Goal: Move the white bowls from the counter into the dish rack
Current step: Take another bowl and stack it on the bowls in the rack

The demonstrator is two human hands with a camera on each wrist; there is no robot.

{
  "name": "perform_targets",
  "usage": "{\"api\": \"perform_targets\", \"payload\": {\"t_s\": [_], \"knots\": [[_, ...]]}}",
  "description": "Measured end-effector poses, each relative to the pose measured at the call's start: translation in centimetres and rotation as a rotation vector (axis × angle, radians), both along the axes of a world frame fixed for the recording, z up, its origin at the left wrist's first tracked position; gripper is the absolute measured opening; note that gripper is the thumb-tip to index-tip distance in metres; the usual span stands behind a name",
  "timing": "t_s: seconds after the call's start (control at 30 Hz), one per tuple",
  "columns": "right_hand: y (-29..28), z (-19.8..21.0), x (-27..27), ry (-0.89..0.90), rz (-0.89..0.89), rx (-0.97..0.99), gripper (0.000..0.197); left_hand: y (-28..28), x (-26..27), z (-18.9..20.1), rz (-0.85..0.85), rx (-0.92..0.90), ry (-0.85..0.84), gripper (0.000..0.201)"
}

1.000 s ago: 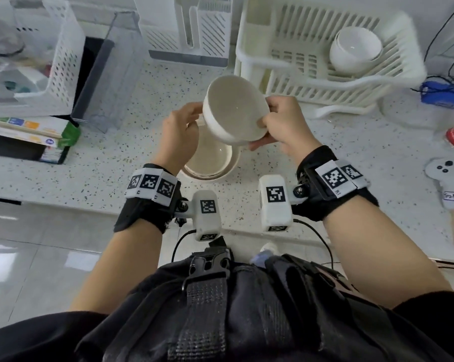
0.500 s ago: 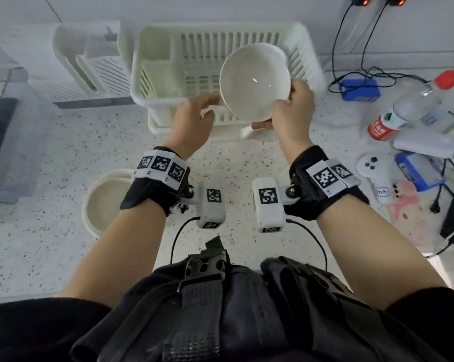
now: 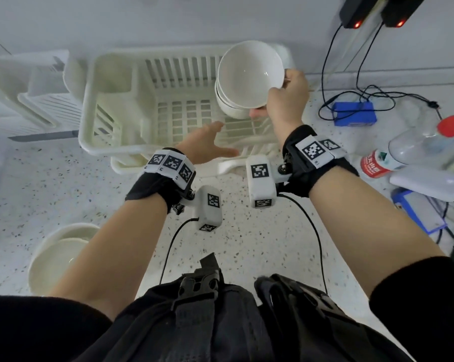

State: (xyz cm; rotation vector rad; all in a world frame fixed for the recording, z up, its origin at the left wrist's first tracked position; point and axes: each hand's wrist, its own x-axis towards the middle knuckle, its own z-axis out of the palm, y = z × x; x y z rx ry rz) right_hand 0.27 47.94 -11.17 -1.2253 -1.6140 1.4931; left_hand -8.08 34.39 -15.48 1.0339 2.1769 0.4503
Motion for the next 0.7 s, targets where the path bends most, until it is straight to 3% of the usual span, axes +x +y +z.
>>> {"api": "perform_targets", "payload": {"t_s": [0.37,0.53,0.7], "knots": [[3.6,-2.0,-4.1,-0.203,0.097,-0.045,0.034,1.5,-2.1,-2.5,-0.067,-0.132,-0.083,0.127],[4.4,-3.2,-4.6,-0.290,0.112,0.035,0.031,1.8,-2.6,-3.0,-0.126,-0.065,-0.116,0.140],[4.8,-4.0,-4.8,-0.387,0.151,0.156,0.013,2.0,-2.7,-3.0,-0.189,0.016,-0.112,0.141]]}}
